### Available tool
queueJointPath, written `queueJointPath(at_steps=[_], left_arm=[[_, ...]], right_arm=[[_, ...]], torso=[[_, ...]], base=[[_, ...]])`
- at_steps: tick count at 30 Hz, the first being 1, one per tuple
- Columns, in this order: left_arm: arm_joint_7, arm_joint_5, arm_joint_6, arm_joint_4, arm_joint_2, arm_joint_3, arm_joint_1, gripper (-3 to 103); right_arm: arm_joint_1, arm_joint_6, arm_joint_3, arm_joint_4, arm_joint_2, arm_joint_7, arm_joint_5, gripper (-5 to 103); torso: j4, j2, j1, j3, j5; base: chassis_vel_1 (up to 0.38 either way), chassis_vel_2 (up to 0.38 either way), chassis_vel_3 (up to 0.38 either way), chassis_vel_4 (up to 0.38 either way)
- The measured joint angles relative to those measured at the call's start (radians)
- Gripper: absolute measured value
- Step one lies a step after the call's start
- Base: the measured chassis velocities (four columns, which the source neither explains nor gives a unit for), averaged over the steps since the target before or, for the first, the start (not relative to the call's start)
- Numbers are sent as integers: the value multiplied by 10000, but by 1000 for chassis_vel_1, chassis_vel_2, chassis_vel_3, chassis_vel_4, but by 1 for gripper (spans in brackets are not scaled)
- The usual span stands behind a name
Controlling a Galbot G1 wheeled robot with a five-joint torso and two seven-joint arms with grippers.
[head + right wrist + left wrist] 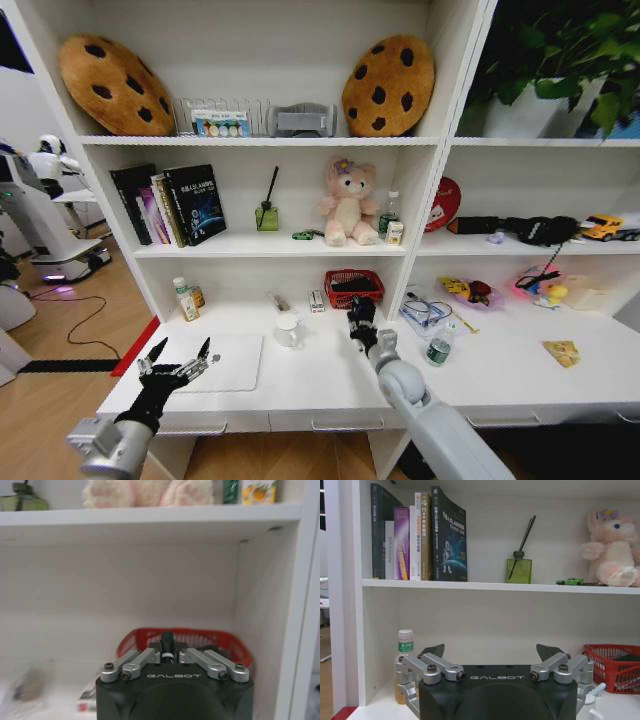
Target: Organize the objects on the table.
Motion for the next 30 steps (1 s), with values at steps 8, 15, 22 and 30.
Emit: queueJointPath(at_steps=[8,15,22,30], left_arm=[[1,0,0,0,0,0,0,100],[1,0,-1,1,1,0,-1,100],[2,0,0,0,0,0,0,100],[1,0,0,0,1,0,0,100]], right_arm=[[2299,1120,-245,-2537,181,-96,-918,12],[2956,1427,-563,-3573,703,-446,-1126,12],[3385,1869,-605,-5118,1478,-765,-1673,12],[3462,2266,-572,-5898,1732,-966,-1984,12]], torso=[[2,-1,1,-1,-1],[2,0,0,-1,-1],[0,0,1,-1,-1],[0,-1,0,-2,0]], base=[[0,0,0,0],[0,0,0,0],[0,0,0,0],[0,0,0,0]])
